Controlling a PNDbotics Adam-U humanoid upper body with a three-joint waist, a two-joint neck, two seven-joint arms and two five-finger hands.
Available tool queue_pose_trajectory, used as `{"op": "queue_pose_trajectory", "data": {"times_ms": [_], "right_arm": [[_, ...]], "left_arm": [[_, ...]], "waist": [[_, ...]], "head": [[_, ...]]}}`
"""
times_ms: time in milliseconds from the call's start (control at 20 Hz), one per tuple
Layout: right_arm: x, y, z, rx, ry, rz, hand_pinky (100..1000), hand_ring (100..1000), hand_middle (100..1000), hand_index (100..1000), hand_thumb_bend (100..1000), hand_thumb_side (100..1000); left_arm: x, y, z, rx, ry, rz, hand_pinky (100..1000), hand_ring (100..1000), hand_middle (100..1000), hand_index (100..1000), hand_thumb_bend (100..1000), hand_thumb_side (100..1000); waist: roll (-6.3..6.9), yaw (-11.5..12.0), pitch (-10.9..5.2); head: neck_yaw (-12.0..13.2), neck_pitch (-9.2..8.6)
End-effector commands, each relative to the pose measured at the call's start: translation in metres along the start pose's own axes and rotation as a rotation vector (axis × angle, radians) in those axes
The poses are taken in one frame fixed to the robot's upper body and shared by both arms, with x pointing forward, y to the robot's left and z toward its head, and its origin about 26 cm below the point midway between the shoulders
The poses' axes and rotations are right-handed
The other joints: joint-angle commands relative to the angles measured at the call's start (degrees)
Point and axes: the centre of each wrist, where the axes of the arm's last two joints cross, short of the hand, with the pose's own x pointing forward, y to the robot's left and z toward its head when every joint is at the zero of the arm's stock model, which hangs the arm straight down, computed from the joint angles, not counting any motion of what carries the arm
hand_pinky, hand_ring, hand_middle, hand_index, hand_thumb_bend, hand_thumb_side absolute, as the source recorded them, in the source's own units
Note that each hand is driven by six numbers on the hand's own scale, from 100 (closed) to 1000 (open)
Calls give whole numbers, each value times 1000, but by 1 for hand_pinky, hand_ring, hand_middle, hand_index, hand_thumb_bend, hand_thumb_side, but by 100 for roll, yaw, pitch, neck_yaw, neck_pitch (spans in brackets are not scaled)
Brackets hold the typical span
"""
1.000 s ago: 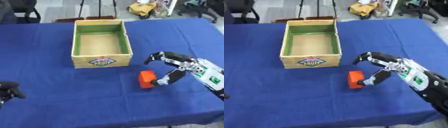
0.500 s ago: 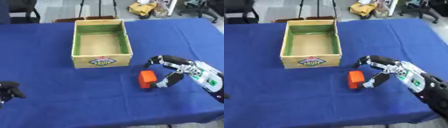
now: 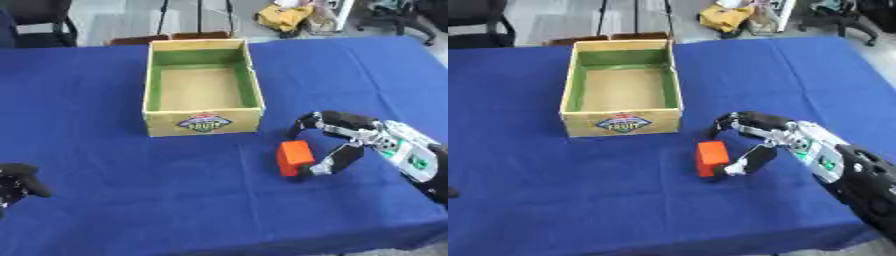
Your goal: Pick up objects on the table and place them in the box.
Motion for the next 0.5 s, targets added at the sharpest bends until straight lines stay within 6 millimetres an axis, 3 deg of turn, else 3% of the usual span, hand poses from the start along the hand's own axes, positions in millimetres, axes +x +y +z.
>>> {"op": "queue_pose_trajectory", "data": {"times_ms": [50,500], "right_arm": [[-4,-12,3,-17,15,56,763,757,668,824,518,551],[-7,-11,0,-63,17,141,729,714,618,790,490,534]], "left_arm": [[6,3,0,-8,-9,-21,653,574,510,715,253,1000],[5,2,0,-7,-7,-22,653,574,509,714,253,1000]], "waist": [[3,7,-87],[5,4,-85]], "head": [[-15,29],[-16,50]]}}
